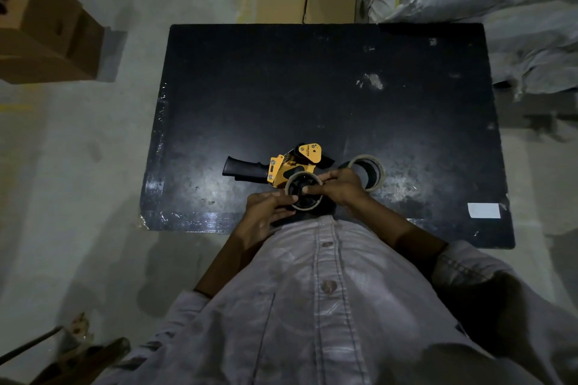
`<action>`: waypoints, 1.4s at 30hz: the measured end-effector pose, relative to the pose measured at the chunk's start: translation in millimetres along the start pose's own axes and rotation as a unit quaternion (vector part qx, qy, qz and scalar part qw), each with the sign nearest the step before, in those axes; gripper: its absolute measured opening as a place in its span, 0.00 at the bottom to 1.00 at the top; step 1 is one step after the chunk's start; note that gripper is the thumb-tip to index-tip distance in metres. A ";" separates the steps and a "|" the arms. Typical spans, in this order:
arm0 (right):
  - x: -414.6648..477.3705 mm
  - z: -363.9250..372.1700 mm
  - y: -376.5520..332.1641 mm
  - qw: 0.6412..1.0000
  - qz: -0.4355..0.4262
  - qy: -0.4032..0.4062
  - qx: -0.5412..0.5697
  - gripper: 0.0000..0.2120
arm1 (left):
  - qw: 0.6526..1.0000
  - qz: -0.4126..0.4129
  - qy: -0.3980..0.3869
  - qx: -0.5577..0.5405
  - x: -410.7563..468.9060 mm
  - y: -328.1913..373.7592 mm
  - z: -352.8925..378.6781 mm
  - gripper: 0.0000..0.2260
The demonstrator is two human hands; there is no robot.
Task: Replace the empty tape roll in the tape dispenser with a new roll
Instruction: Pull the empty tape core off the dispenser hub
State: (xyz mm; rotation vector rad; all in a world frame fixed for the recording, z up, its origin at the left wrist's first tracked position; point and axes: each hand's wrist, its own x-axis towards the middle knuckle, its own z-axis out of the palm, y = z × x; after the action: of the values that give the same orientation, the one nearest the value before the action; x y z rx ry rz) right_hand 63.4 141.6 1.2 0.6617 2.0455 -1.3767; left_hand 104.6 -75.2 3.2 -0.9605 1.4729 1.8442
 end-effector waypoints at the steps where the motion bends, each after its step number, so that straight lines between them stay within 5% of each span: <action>1: 0.9 0.5 -0.4 1.000 -0.001 0.001 -0.017 0.22 | 1.000 0.001 0.002 -0.004 -0.6 -1.7 -0.8 0.19; 10: 9.6 5.9 5.8 0.997 -0.028 0.001 -0.070 0.22 | 1.000 -0.015 0.019 0.000 -7.0 -5.5 -2.4 0.18; 16: -0.9 -8.3 12.7 0.987 0.022 -0.129 0.089 0.32 | 0.979 0.059 0.088 0.173 6.2 11.4 7.0 0.24; 24: -4.3 0.6 22.8 0.994 0.002 -0.105 0.035 0.24 | 0.943 0.070 0.082 0.316 20.2 20.0 11.9 0.09; 32: -10.0 -6.5 11.7 0.971 0.018 -0.137 0.196 0.20 | 0.989 0.050 0.021 0.136 9.7 23.2 8.6 0.05; 42: -12.4 -11.5 12.4 0.983 0.015 -0.079 0.166 0.18 | 0.989 0.044 0.051 0.130 17.6 15.4 9.8 0.08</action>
State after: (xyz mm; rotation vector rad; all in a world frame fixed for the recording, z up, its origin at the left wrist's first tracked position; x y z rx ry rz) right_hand 78.4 155.6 5.3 0.6926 1.6929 -1.7137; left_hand 80.5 -68.8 -1.4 -0.8840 1.7912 1.6297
